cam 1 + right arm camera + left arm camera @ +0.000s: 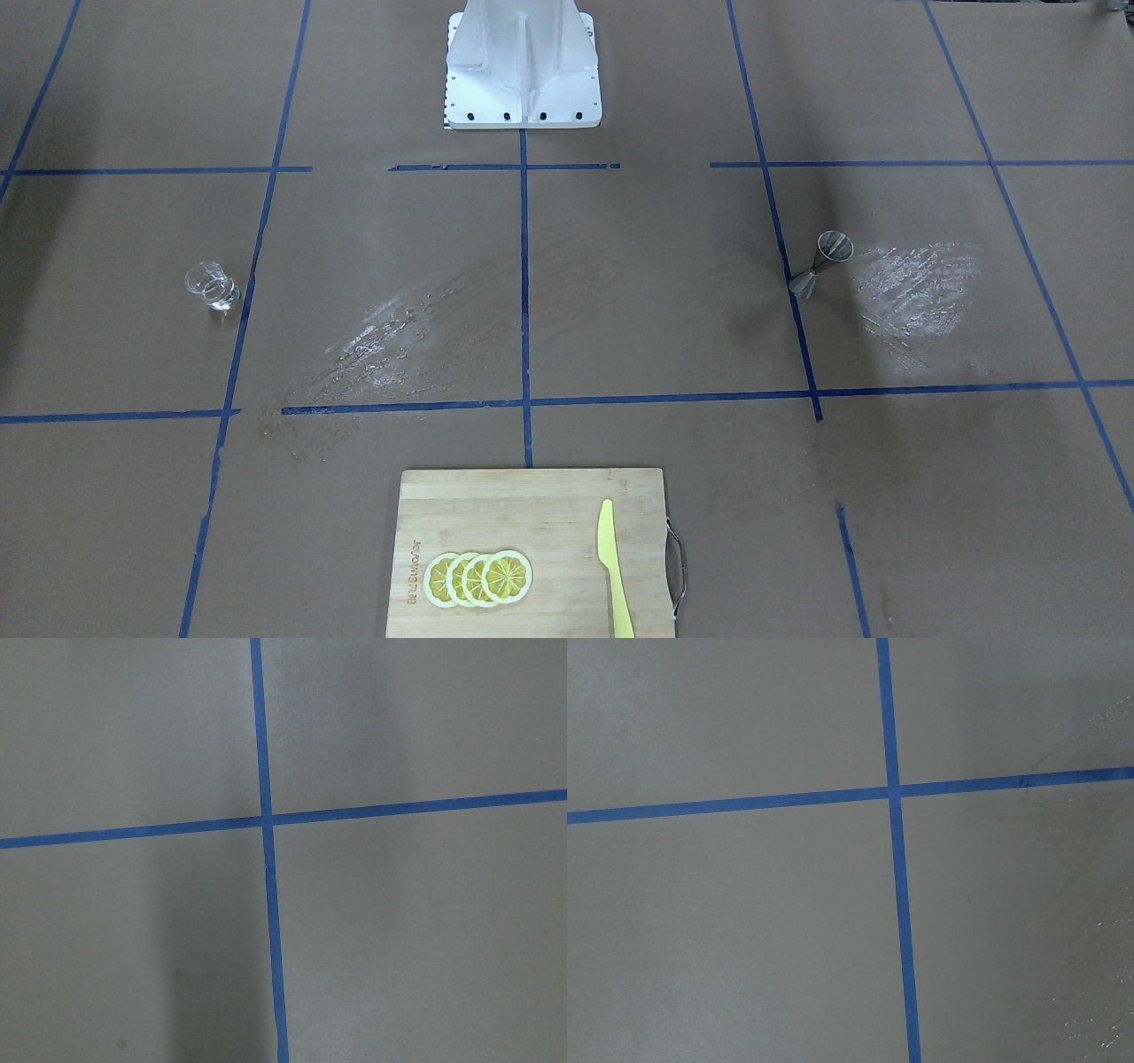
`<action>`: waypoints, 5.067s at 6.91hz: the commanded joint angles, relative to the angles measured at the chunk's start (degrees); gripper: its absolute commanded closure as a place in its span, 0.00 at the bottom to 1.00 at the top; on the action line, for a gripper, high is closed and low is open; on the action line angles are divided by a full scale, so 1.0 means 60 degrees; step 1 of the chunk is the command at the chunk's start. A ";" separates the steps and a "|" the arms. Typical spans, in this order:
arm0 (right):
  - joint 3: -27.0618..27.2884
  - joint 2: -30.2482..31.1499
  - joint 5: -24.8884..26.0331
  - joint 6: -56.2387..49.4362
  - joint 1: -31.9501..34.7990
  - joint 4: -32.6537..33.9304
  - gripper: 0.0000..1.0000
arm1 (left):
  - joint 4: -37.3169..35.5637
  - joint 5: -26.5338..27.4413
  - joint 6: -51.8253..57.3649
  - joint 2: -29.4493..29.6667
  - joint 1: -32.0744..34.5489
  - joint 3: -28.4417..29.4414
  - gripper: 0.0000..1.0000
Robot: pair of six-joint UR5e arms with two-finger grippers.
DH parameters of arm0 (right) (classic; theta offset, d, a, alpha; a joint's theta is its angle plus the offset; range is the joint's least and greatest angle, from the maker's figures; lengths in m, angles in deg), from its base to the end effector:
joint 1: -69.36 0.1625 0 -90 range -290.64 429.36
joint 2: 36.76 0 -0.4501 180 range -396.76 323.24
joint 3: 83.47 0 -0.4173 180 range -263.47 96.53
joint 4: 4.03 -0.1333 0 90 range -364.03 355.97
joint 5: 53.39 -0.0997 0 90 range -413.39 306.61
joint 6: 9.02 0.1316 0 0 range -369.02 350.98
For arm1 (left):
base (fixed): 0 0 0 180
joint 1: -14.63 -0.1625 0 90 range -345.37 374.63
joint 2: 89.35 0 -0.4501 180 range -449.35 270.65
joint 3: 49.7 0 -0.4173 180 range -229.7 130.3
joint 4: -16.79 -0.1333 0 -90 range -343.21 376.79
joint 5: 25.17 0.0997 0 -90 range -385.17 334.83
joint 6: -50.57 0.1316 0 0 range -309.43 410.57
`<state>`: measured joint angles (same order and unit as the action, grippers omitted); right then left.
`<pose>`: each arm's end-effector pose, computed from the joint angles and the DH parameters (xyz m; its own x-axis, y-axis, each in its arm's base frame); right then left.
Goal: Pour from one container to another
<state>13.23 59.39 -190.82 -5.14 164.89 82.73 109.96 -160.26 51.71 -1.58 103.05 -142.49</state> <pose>0.0819 -0.4687 0.6882 0.6700 0.0839 0.7376 -0.1418 0.9898 0.0162 -0.0262 -0.5062 0.6944 0.7038 0.0854 -0.7053 -0.0415 0.9960 0.0791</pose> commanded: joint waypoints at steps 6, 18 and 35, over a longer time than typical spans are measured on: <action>0.0580 -0.0348 0.0010 -0.0117 0.0000 -0.0351 0.00 | 0.0923 0.0204 -0.0103 0.1734 -0.0714 -0.1932 0.00; 0.2776 -0.0335 0.0490 0.3437 -0.2105 -0.0340 0.00 | 0.0891 1.1544 -1.7566 -0.1517 -1.3864 -0.5960 0.00; 0.7174 0.2755 0.3013 0.9095 -0.6502 -0.2243 0.00 | 0.3354 1.6611 -1.6422 0.0370 -1.2598 -0.1852 0.17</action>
<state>56.10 75.42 -172.93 49.21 126.92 69.35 129.99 -60.67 -47.36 -1.05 27.07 -155.10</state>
